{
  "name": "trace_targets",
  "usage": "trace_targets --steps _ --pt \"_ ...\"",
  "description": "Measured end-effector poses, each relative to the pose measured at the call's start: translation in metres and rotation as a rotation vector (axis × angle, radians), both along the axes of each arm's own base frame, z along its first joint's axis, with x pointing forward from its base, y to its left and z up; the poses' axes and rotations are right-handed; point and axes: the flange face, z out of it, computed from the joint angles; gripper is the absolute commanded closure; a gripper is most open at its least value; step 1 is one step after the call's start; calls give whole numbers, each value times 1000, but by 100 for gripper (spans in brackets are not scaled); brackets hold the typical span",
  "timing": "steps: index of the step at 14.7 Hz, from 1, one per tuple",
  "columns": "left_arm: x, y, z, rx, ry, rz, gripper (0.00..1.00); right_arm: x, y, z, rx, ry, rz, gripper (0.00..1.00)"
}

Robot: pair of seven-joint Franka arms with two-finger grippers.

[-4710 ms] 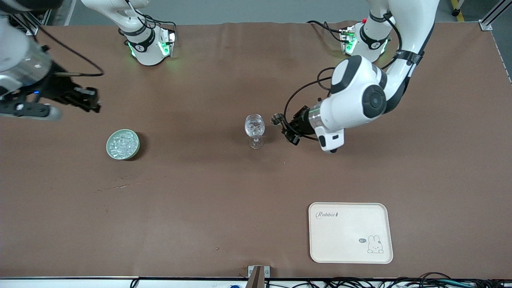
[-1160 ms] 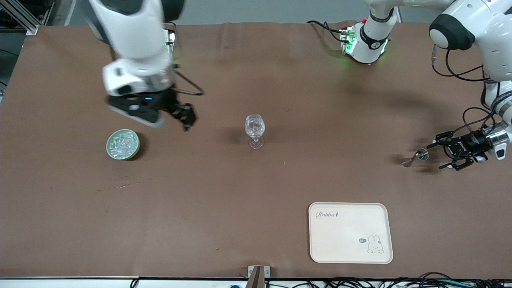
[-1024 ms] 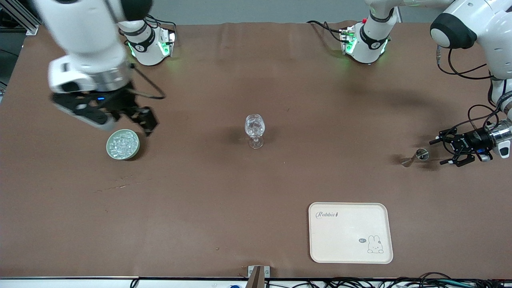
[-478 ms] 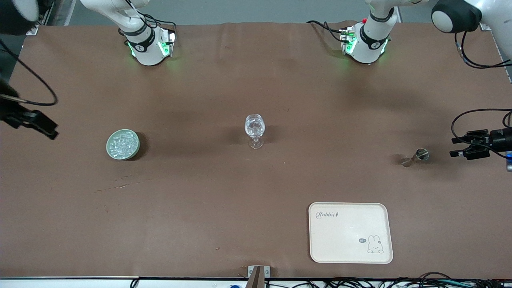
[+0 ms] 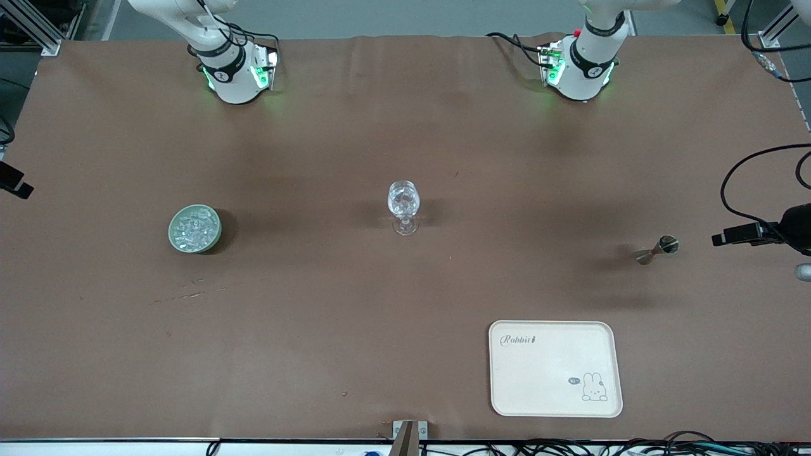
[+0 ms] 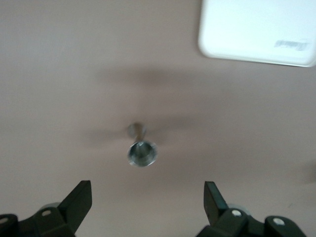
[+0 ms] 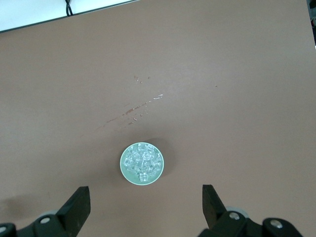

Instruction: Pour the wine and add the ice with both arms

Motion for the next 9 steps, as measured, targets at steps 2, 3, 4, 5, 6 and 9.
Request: trace_targets --steps 2,3,4,5,6,9 --pt "0 -40 39 -6 -75 -73 0 0 2 -3 2 8 2 0" --pt "-3 -51 58 -4 -107 -94 0 -1 2 -5 4 13 4 0" --pt "-7 -55 74 0 -133 -104 0 -3 5 -7 6 17 9 0" --pt "-11 -55 90 11 -160 -110 0 -5 8 -9 8 15 15 0" --pt "-15 -53 103 28 -178 -113 0 -6 9 -9 10 12 19 0" --pt "-33 -77 140 86 -189 -99 0 -10 12 -8 12 11 23 0"
